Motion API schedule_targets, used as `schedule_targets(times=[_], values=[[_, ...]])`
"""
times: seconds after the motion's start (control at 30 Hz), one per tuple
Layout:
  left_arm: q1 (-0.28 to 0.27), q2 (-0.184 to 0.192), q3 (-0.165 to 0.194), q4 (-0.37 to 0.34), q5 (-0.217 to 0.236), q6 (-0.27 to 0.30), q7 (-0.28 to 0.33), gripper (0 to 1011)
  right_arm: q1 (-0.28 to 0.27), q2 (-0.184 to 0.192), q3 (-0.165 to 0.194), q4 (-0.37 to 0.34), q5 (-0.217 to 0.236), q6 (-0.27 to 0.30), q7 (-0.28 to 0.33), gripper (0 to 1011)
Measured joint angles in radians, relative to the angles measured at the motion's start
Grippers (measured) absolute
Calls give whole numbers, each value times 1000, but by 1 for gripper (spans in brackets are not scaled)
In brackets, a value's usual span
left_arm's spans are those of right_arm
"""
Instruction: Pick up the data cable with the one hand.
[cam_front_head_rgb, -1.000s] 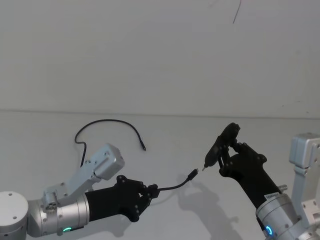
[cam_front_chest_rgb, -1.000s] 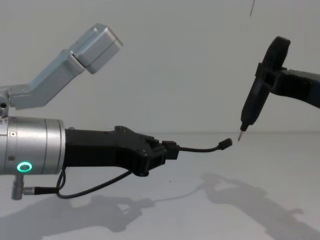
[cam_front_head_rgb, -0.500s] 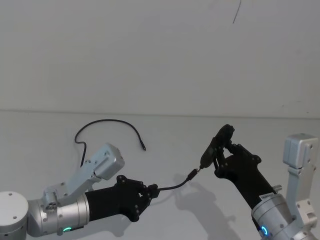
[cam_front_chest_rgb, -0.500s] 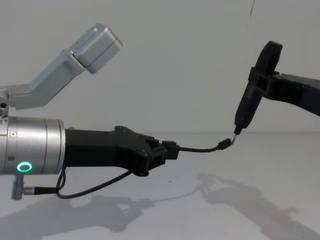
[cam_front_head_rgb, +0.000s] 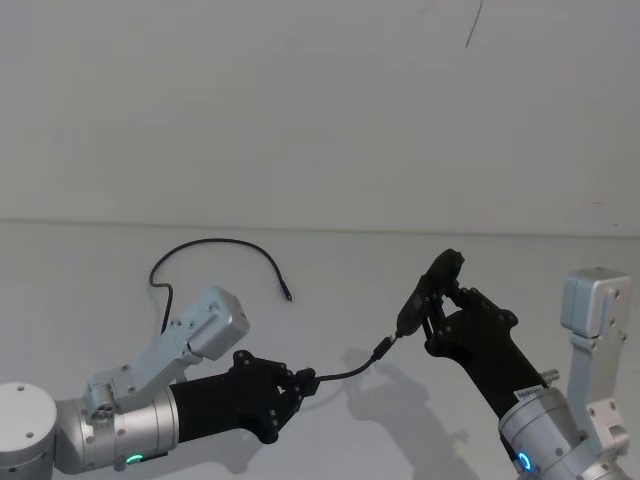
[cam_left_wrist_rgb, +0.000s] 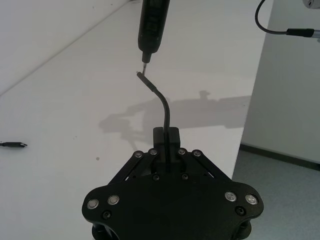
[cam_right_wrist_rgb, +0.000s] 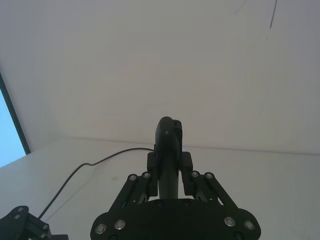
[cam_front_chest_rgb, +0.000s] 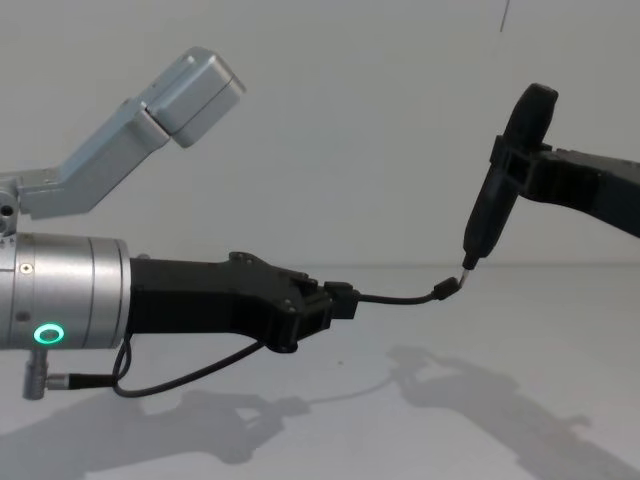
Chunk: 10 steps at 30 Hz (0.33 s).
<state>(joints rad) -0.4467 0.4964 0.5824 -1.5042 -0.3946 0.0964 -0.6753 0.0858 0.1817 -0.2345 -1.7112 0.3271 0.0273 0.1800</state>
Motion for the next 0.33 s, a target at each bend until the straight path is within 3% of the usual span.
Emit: schedule_targets(times=[0.33], values=[[0,0,0,0,0,0,0,42,1,-4,1,3,-3,-1,4,269]])
